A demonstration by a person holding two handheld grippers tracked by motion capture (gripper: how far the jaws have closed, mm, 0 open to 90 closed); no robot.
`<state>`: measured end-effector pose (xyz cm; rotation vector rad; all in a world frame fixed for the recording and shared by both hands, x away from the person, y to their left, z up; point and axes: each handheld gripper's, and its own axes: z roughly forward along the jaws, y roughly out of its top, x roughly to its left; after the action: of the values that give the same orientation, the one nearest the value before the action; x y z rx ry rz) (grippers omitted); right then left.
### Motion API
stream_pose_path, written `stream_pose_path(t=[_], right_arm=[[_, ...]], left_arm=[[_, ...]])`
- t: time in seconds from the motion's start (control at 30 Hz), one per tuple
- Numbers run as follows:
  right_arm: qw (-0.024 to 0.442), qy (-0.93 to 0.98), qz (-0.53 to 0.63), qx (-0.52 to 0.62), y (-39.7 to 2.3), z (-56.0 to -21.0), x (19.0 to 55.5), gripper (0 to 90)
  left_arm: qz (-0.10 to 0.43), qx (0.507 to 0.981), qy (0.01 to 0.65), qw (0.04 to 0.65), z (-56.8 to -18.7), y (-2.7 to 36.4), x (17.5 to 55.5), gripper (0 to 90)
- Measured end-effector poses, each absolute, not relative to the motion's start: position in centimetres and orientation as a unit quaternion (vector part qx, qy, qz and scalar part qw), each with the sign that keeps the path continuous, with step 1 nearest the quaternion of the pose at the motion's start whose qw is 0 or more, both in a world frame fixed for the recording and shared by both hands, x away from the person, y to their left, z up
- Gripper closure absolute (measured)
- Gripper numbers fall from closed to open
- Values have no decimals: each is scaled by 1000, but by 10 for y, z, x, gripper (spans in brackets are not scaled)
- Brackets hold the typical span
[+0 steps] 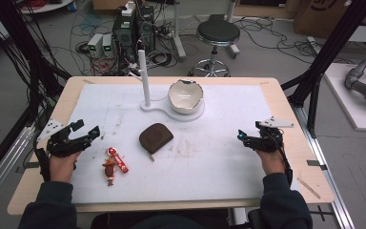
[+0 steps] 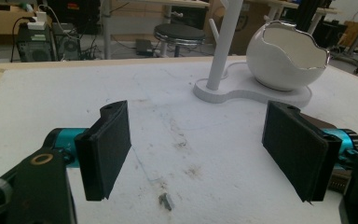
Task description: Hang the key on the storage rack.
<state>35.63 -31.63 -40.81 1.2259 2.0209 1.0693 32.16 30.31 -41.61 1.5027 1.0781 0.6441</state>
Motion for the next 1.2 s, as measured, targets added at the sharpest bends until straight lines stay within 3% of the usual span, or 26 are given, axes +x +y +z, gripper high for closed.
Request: stream_pose_path(t=[0.8, 0.97, 1.07, 1.2], right_arm=[[275, 745, 402, 456, -316, -406, 351, 209], [272, 747, 401, 455, -316, -408, 354, 209], [273, 747, 400, 455, -316, -407, 353, 209], [273, 747, 402, 454, -315, -406, 351, 209]], left_arm=[[260, 645, 477, 538, -416, 298, 310, 252], [235, 663, 484, 520, -421, 292, 303, 299], [211, 684, 476, 511, -423, 286, 300, 379], [191, 695, 478, 502, -424, 280, 293, 373]])
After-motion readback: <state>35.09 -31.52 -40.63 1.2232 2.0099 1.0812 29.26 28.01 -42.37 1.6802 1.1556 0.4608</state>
